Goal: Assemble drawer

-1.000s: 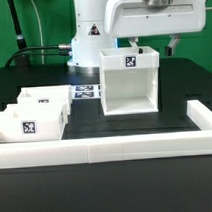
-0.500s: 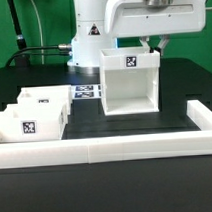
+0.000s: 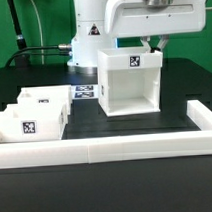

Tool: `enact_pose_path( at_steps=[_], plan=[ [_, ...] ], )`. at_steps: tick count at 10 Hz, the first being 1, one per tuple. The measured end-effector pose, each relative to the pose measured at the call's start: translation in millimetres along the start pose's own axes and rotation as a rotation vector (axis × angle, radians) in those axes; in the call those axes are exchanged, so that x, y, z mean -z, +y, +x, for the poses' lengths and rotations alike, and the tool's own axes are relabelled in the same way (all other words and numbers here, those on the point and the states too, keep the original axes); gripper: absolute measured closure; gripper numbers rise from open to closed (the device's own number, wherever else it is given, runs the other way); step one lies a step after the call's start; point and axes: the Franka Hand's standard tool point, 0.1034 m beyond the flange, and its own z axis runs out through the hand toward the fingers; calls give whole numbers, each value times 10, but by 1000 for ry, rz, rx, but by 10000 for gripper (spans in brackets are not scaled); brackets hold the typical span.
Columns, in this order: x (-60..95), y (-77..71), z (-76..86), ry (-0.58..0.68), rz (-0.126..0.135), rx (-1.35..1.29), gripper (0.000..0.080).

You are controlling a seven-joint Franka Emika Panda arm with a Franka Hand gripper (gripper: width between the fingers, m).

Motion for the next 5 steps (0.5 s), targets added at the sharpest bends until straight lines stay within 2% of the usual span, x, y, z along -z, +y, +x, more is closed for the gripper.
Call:
enact_pose_path(
  at_steps=[1,2,5],
  plan=[
    [-3,8,16,0,1,6,761],
    [9,42,147,11,4,27,761],
    [46,175,658,51,14,58,761]
  ],
)
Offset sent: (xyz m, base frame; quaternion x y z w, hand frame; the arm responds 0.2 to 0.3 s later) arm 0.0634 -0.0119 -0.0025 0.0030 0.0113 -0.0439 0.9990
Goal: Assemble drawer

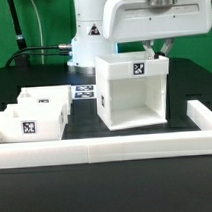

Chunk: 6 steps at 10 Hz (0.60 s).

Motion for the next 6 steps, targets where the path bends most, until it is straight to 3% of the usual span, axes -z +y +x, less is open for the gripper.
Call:
enact_pose_path(
  at_steps=[4,6],
  plan=[
    [12,214,634,61,2,-26,761],
    [20,263,775,80,1,-12,761]
  ],
)
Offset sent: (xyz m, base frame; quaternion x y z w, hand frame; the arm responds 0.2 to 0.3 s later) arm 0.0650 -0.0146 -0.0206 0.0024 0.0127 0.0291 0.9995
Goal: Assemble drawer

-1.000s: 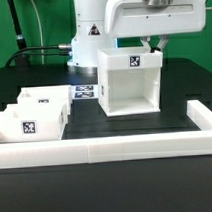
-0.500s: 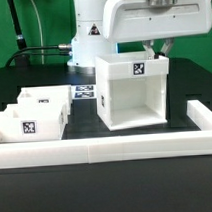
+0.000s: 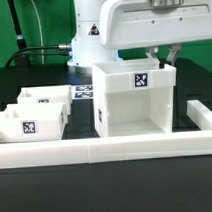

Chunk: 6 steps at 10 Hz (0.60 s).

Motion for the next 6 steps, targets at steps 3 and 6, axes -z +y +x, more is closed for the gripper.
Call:
enact_pose_path(
  at_steps=[3,6],
  plan=[
    [-1,-18,-4,0,2,-27,761],
    [-3,-76,1,2,19,-216,761]
  ],
)
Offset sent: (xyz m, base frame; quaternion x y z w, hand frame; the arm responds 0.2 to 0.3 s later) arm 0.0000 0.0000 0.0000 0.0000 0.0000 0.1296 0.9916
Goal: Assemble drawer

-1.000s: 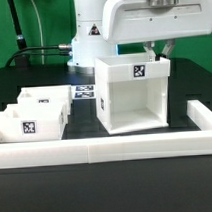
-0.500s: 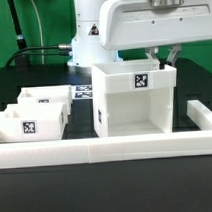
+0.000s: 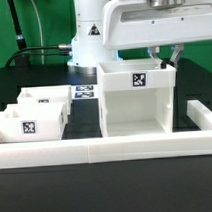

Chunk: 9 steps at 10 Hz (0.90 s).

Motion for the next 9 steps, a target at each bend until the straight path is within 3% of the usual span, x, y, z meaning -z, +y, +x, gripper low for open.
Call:
enact_pose_path(
  at_steps=[3,5,9],
  plan=[
    [-11,-129,35,36,19,-350,761],
    [-1,-105,67,49,23,-390,761],
    [25,-173,89,46,61,-574,760]
  ],
)
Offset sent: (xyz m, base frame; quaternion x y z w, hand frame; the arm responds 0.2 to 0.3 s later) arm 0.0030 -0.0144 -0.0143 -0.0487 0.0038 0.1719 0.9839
